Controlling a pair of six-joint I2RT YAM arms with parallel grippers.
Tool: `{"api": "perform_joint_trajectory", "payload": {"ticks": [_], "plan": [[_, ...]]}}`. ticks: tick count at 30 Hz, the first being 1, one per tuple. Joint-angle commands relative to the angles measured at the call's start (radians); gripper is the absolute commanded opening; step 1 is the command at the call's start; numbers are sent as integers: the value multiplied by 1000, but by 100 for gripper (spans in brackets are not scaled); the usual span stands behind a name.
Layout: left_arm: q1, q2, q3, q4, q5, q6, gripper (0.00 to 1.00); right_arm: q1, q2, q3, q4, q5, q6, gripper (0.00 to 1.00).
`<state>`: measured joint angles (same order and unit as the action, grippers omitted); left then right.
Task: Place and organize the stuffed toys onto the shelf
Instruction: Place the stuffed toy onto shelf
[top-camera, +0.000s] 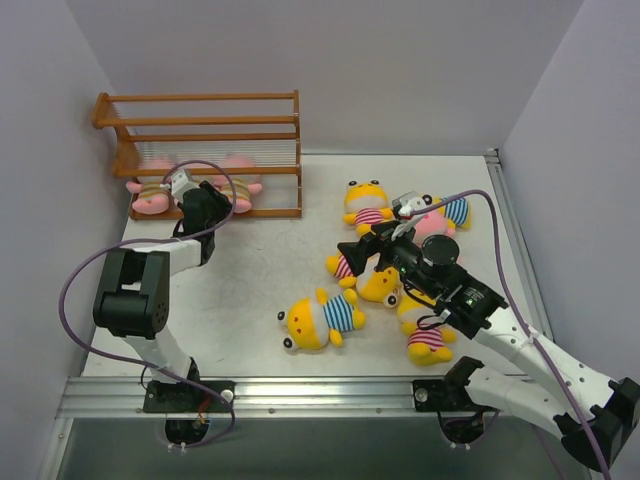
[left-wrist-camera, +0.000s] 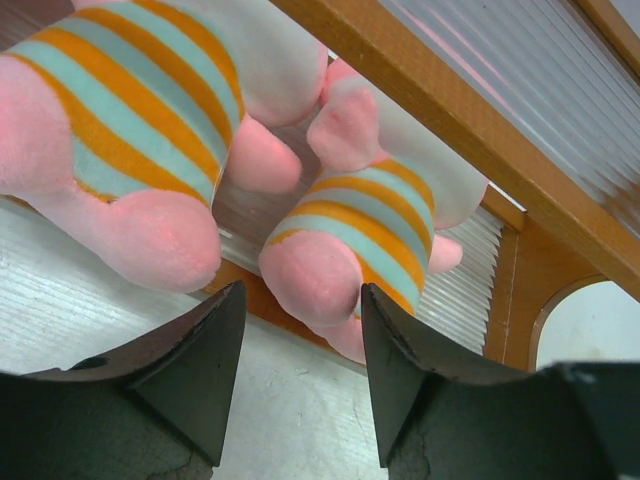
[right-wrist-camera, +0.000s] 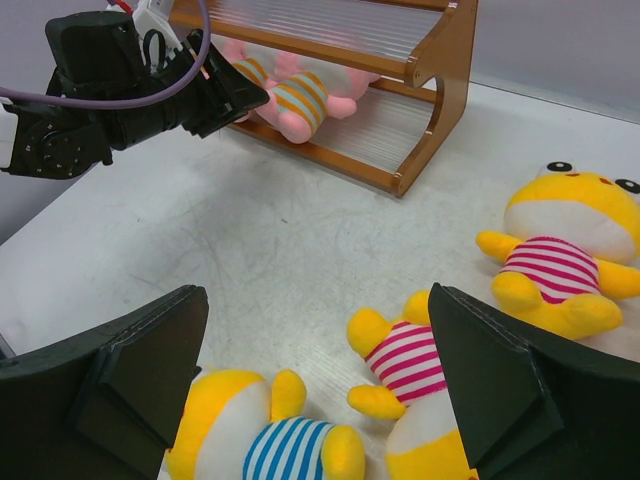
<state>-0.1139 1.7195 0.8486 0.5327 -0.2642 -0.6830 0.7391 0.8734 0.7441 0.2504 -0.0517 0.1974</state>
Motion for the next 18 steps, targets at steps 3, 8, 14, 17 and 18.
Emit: {"api": "perform_joint_trajectory", "payload": {"ticks": [3,8,14,17,18], "plan": [[13,26,36,55,39,-27,56,-6,-1,1,50,-4,-23,98],[14,41,50,56,56,-52,46,-7,-4,3,50,-2,-24,98],[16,37,52,61,94,-91,22,-6,-4,3,49,0,-23,98],[19,34,50,72,124,-147,5,-6,-5,1,50,0,-23,98],[20,37,46,87,135,-161,3,-6,-5,3,49,0,-23,98]]}}
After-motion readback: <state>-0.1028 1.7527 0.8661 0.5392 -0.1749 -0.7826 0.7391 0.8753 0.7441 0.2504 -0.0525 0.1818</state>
